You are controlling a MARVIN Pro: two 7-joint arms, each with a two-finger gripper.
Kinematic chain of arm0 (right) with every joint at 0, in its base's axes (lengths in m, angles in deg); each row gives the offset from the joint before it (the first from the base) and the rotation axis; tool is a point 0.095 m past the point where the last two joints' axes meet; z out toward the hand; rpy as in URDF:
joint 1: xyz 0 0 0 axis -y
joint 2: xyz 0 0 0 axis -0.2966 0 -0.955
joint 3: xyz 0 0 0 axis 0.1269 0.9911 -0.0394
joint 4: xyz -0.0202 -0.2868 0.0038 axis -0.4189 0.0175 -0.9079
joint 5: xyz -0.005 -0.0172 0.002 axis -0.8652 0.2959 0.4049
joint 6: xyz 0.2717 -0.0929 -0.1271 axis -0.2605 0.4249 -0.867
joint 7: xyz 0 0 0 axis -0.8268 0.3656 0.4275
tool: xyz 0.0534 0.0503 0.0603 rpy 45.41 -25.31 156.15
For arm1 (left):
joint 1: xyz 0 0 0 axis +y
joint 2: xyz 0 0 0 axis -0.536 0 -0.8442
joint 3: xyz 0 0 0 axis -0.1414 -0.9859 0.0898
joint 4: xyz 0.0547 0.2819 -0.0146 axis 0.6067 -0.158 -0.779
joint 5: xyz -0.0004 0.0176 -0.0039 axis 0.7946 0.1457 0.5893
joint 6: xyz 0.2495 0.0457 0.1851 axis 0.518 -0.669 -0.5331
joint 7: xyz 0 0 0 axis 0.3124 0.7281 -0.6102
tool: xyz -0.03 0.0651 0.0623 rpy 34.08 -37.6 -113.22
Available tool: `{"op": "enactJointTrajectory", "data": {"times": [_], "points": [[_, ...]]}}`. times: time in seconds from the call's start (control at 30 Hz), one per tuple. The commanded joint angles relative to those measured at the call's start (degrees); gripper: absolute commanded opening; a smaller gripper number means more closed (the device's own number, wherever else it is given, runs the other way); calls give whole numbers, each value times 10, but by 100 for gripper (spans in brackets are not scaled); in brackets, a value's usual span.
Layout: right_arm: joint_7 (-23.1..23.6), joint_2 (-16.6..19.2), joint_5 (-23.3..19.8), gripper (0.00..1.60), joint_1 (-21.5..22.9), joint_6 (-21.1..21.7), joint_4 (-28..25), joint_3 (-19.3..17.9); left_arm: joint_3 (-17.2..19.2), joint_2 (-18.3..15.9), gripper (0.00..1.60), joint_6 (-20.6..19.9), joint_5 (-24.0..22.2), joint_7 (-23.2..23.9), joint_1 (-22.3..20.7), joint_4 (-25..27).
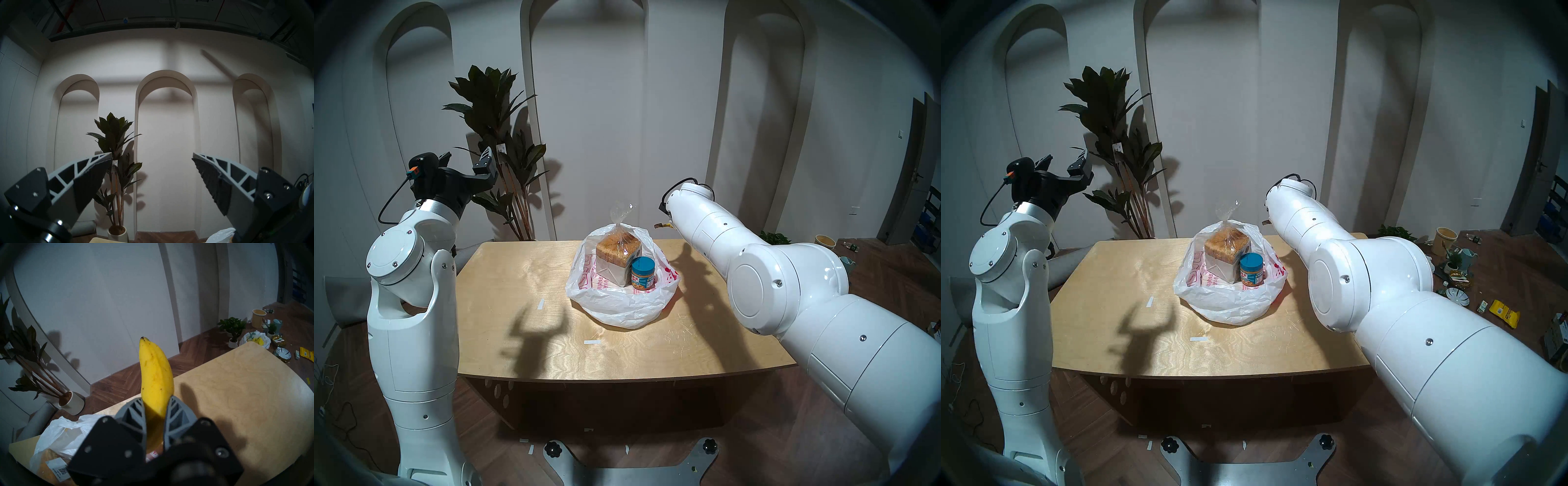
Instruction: Bag the groceries: heavy items first, fragile items on top
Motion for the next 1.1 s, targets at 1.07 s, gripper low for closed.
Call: {"op": "enactJointTrajectory", "data": {"times": [1.07], "points": [[136, -48, -4, 0, 39, -11, -106, 32, 1, -4, 160, 2, -11, 0, -3, 2]]}}
